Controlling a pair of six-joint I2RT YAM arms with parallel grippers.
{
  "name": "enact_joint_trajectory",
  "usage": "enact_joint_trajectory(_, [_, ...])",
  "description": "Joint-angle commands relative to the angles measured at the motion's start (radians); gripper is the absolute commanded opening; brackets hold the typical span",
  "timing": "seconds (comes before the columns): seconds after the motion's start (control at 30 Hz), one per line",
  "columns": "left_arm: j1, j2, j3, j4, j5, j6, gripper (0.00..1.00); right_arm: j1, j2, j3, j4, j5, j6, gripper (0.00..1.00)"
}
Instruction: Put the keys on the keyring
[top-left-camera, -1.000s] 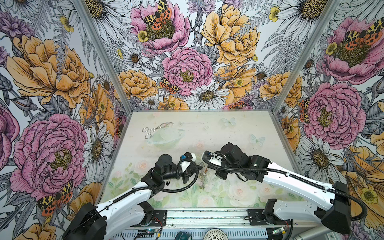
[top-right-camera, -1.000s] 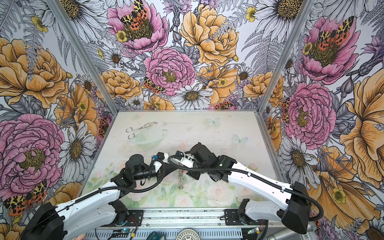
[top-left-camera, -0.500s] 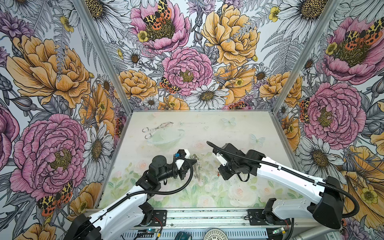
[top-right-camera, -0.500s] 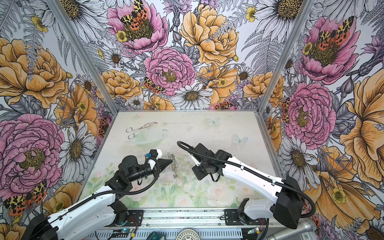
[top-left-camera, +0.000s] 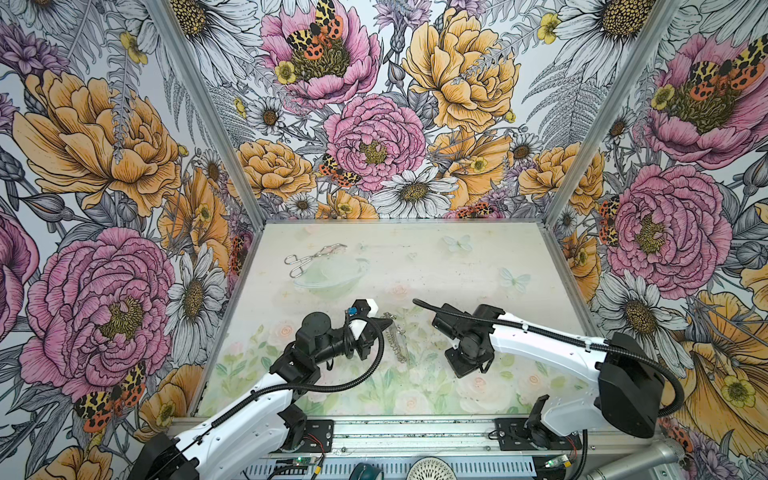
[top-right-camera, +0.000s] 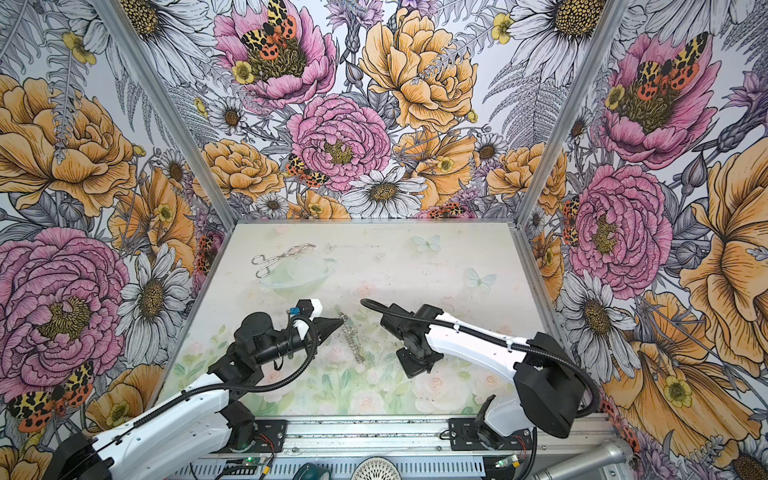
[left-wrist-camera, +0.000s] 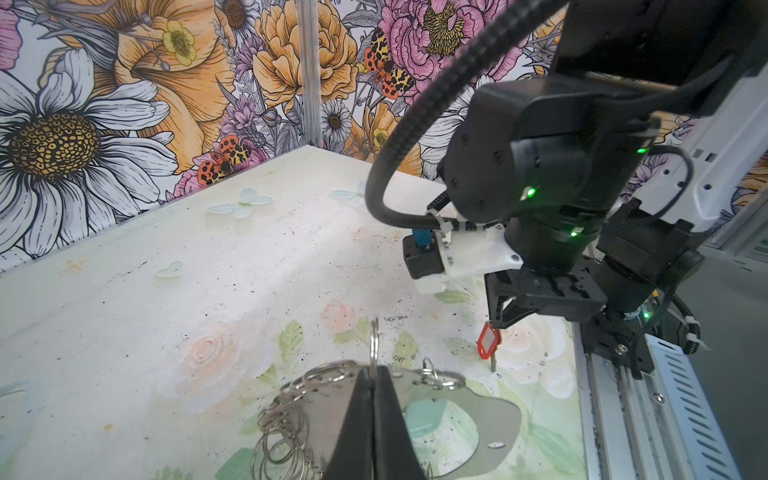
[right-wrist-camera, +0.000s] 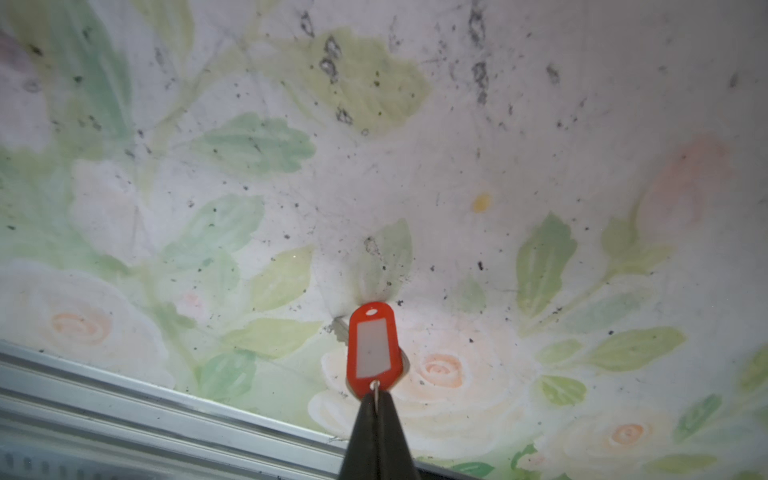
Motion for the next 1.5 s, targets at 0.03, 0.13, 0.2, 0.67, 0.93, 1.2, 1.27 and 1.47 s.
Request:
enact_joint_trajectory(0.03, [0.007,-0.022,-0.016,0.047,-0.015,-0.017,0.00,-0.048,0.108,0.079,0.062,0.045,-0.046,0.00])
enact_joint_trajectory(0.13, [0.007,-0.030,-0.019,0.047,-0.019,-0.016,0.00,-0.090,0.173,0.128,0.081,0.082,-0.089,0.00])
enact_joint_trajectory(0.2, [0.008,-0.029,-0.019,0.048,-0.019,-0.016,0.00,-0.113,0.210,0.162,0.096,0.094,-0.118,0.00])
enact_joint_trajectory(0.67, [0.010,-0.009,-0.016,0.049,-0.030,-0.011,0.00,-0.190,0.413,0.298,0.126,0.020,-0.222,0.00])
enact_joint_trajectory(0.93, [0.012,0.001,-0.016,0.051,-0.028,-0.009,0.00,-0.196,0.445,0.332,0.124,0.004,-0.243,0.07])
enact_joint_trajectory(1.2, [0.012,0.014,-0.016,0.055,-0.025,-0.010,0.00,-0.198,0.394,0.339,0.121,-0.017,-0.252,0.18])
enact_joint_trajectory(1.27, [0.012,0.016,-0.015,0.055,-0.025,-0.010,0.00,-0.198,0.378,0.337,0.122,-0.015,-0.248,0.20])
enact_joint_trajectory(1.47, [0.013,0.016,-0.015,0.055,-0.025,-0.011,0.00,-0.199,0.332,0.297,0.144,0.021,-0.234,0.20])
